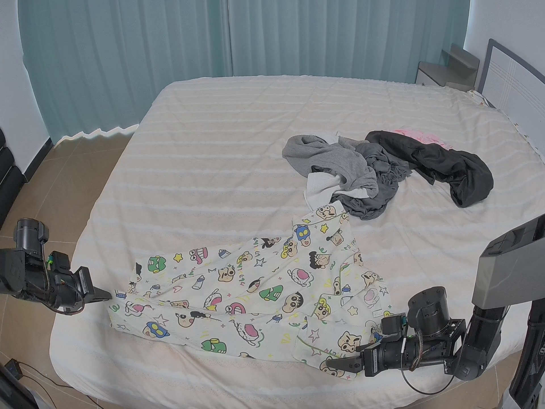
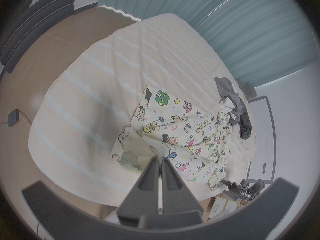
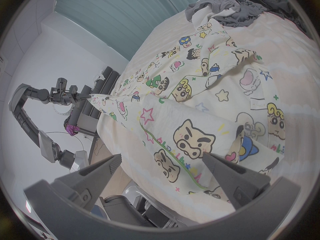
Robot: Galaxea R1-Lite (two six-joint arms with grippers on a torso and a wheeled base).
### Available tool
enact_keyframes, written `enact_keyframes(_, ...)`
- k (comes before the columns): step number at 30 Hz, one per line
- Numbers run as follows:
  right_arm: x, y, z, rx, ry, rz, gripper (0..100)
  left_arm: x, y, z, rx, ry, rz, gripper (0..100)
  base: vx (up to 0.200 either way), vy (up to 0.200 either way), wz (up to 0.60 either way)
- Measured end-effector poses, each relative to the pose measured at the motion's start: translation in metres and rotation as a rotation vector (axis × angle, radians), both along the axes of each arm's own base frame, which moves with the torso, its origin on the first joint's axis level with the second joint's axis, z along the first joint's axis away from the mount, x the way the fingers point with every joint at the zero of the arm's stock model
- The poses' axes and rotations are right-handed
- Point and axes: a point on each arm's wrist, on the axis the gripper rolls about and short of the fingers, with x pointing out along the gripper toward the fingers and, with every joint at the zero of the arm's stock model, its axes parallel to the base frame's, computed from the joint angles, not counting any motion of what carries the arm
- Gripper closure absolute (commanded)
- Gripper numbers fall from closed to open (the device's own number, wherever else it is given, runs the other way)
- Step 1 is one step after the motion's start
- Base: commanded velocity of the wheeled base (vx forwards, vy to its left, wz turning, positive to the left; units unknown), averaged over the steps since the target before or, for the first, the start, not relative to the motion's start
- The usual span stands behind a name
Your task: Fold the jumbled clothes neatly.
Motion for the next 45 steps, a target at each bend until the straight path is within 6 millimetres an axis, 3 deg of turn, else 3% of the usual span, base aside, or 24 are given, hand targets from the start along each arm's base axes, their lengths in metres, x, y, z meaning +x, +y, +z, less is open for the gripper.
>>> enact_keyframes(16,0.0,0.0,0.0,0.0,-0.002,-0.001,0,0.058,0.01,-0.035,-0.008,0.114,0.043,100,0.0,0.0,0.0)
enact_keyframes(26,0.001,0.0,0.0,0.001,-0.003,-0.002,0,0.08,0.014,-0.059,0.003,0.174,0.08,100,0.0,0.0,0.0)
enact_keyframes(27,0.001,0.0,0.0,0.001,-0.003,-0.002,0,0.081,0.014,-0.06,0.002,0.175,0.08,0,0.0,0.0,0.0)
enact_keyframes(38,0.001,0.0,0.002,0.005,-0.011,-0.006,0,0.082,0.013,-0.064,-0.017,0.197,0.096,0,0.0,0.0,0.0)
enact_keyframes(45,0.003,-0.003,0.012,0.029,-0.053,-0.028,0,0.07,0.015,-0.043,-0.066,0.138,0.086,0,0.0,0.0,0.0)
